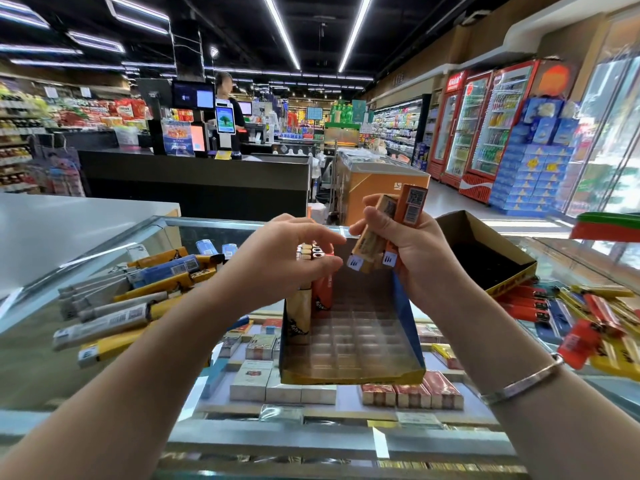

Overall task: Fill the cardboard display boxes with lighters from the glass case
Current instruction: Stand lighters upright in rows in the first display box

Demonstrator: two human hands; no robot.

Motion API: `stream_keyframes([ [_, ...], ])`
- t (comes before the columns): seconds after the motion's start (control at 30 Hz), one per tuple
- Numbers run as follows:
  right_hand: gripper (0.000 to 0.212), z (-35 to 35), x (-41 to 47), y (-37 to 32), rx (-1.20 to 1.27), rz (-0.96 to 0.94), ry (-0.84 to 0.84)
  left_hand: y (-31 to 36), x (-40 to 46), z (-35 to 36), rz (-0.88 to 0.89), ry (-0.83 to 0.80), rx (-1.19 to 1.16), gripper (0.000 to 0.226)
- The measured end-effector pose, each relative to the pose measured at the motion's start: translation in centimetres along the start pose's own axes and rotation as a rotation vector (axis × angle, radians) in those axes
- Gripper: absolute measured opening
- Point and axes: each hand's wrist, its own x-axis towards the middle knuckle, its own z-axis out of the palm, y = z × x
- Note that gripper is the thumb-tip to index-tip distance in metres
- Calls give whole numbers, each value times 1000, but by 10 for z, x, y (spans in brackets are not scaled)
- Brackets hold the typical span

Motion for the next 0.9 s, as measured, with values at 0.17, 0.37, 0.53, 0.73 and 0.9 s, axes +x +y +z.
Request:
stream_keyframes([
  [0.17, 23, 4, -3, -1, 13, 1, 69, 8, -3, 6, 31, 17, 52, 47],
  [0.37, 12, 2, -1, 0, 93, 134, 103, 11, -4, 9, 313, 201, 252, 32],
  [0.53, 23, 2, -3, 1, 88, 277, 56, 13, -3, 5, 396, 307, 201, 27],
  [0.73, 33, 4, -2, 3, -27, 342, -12, 13, -1, 0, 259, 338, -185, 13],
  [0.9, 17, 3, 1, 7, -248, 121, 46, 10, -3, -6, 98, 316, -510, 21],
])
